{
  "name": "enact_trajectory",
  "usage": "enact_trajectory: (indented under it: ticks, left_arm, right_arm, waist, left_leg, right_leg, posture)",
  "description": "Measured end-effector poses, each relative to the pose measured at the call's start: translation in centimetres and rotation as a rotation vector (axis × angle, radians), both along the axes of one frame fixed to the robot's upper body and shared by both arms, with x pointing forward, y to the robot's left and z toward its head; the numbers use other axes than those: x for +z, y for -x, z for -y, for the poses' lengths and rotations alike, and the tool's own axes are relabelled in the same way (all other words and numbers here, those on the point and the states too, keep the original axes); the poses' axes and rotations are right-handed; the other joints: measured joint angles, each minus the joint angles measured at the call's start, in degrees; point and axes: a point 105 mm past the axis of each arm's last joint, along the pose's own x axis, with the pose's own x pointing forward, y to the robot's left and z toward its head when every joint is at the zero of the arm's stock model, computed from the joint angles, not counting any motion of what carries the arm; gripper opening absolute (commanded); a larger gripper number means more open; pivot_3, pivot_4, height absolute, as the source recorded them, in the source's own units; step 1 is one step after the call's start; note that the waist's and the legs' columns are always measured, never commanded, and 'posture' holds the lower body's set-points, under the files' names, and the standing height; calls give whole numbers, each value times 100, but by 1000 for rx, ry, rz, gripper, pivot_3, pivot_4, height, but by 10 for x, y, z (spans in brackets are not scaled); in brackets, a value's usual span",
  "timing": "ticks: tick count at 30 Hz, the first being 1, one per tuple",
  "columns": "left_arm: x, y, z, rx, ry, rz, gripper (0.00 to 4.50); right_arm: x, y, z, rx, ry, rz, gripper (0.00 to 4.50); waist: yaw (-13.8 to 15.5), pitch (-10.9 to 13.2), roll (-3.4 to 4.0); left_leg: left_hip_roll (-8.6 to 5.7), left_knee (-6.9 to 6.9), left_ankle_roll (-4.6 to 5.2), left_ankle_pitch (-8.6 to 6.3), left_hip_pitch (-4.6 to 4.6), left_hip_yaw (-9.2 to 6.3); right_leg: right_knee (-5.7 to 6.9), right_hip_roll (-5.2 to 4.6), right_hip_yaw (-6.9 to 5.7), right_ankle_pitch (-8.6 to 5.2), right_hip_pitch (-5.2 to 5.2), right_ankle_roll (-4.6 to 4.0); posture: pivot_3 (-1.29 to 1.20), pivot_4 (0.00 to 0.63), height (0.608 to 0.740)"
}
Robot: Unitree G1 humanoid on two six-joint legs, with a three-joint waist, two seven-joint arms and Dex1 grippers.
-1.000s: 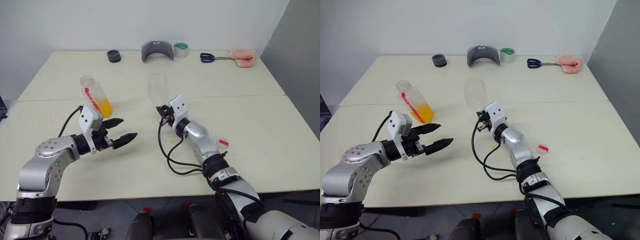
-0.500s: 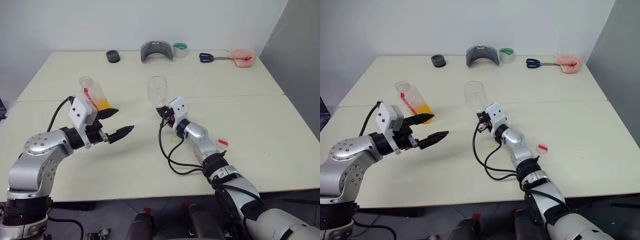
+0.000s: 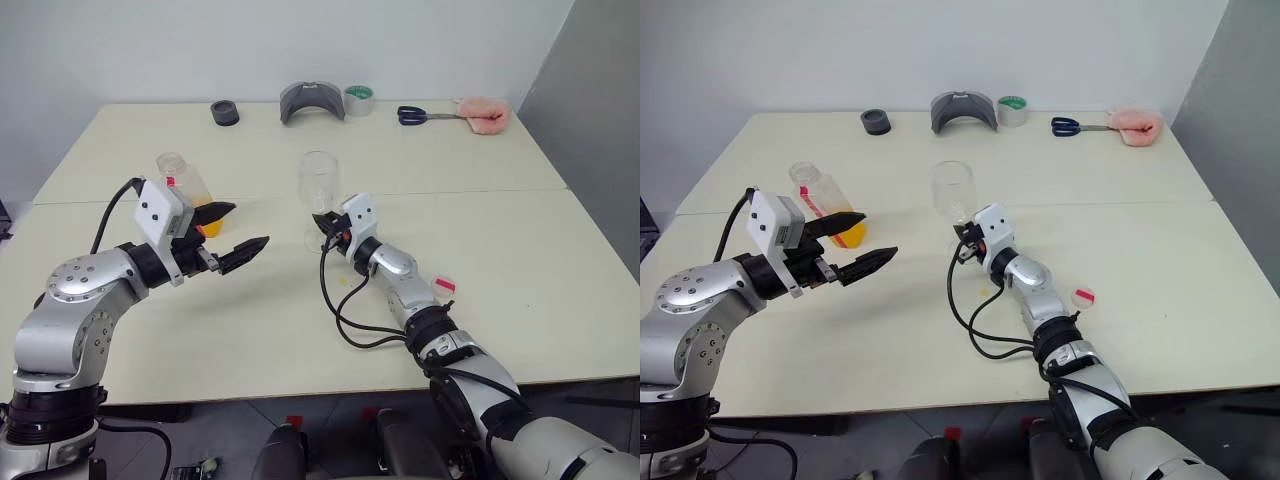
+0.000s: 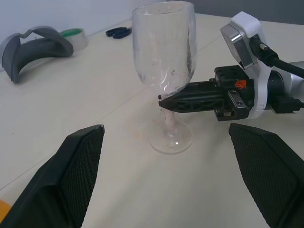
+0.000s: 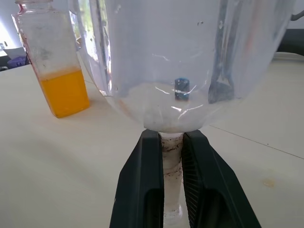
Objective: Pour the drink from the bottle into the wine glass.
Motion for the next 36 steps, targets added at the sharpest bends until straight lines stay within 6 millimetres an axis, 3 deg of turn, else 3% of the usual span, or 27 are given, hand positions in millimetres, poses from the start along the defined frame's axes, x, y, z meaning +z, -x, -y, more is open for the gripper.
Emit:
enact_trajectory:
  ticks: [15,26,27,36]
  left_arm:
    - [14,-4,8,-19,43,49,4500]
    - [10,-6,7,-16,62,39,4500]
    - [10,-6,7,-15,62,37,4500]
    - [7,-8,4,-21,66,29,4500]
  right_arm:
    - [1,0,-1,13,5,-10,599]
    - [-7,3,0,26,11,-43,4287]
    - [-7,4,0,26,10,-42,4474]
    - [-7,3,2,19,9,-39,4474]
  waist:
    - [-3,0,0]
    - [-3,0,0]
    - [-3,0,0]
    - [-2,0,0]
  left_leg:
    - [0,0,0,0,0,1]
    - [0,0,0,0,-1,0]
    - [0,0,0,0,-1,0]
    - [-1,0,0,0,-2,0]
  right_leg:
    - [0,0,1,0,0,0]
    - [0,0,0,0,0,0]
    - [0,0,0,0,0,0]
    - [-1,0,0,0,0,0]
  posture:
    - [0,150,740]
    - [0,150,740]
    - [0,150,740]
    - [0,150,740]
